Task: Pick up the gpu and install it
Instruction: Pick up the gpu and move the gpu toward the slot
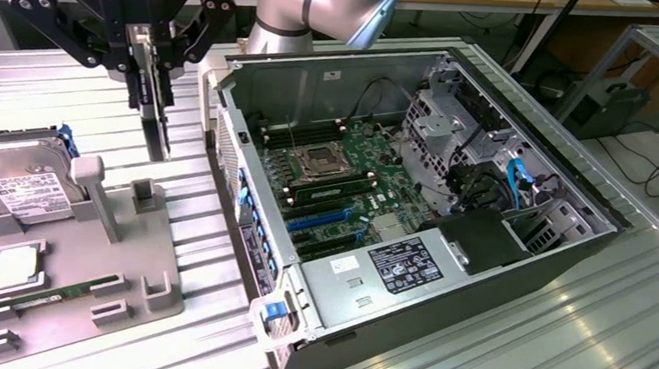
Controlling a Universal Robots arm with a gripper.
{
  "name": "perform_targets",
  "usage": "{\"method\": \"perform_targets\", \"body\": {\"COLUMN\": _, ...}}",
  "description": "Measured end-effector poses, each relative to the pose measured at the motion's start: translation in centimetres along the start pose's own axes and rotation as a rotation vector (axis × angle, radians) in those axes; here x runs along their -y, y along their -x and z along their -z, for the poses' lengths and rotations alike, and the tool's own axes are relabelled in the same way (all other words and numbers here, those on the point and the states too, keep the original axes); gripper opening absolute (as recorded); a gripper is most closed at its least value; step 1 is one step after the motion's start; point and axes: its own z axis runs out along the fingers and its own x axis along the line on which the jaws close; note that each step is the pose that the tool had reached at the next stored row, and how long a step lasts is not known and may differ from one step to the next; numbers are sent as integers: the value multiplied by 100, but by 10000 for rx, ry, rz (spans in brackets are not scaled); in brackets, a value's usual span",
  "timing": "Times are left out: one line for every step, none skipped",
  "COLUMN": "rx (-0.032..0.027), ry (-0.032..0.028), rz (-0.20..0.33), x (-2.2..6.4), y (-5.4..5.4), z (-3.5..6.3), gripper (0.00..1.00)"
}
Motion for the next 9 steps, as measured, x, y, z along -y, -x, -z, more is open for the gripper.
{"method": "perform_targets", "body": {"rx": 0, "ry": 0, "rz": 0, "x": 0, "y": 5, "z": 0, "gripper": 27}}
{"method": "perform_targets", "body": {"rx": 1, "ry": 1, "rz": 0, "x": 0, "y": 9, "z": 0, "gripper": 27}}
{"method": "perform_targets", "body": {"rx": 0, "ry": 0, "rz": 0, "x": 0, "y": 15, "z": 0, "gripper": 27}}
{"method": "perform_targets", "body": {"rx": 0, "ry": 0, "rz": 0, "x": 0, "y": 20, "z": 0, "gripper": 27}}
{"method": "perform_targets", "body": {"rx": 0, "ry": 0, "rz": 0, "x": 0, "y": 27, "z": 0, "gripper": 27}}
{"method": "perform_targets", "body": {"rx": 0, "ry": -1, "rz": 0, "x": 0, "y": 34, "z": 0, "gripper": 27}}
{"method": "perform_targets", "body": {"rx": 0, "ry": 0, "rz": 0, "x": 0, "y": 39, "z": 0, "gripper": 27}}
{"method": "perform_targets", "body": {"rx": 0, "ry": 0, "rz": 0, "x": 0, "y": 49, "z": 0, "gripper": 27}}
{"method": "perform_targets", "body": {"rx": 0, "ry": -1, "rz": 0, "x": -1, "y": 54, "z": 0, "gripper": 27}}
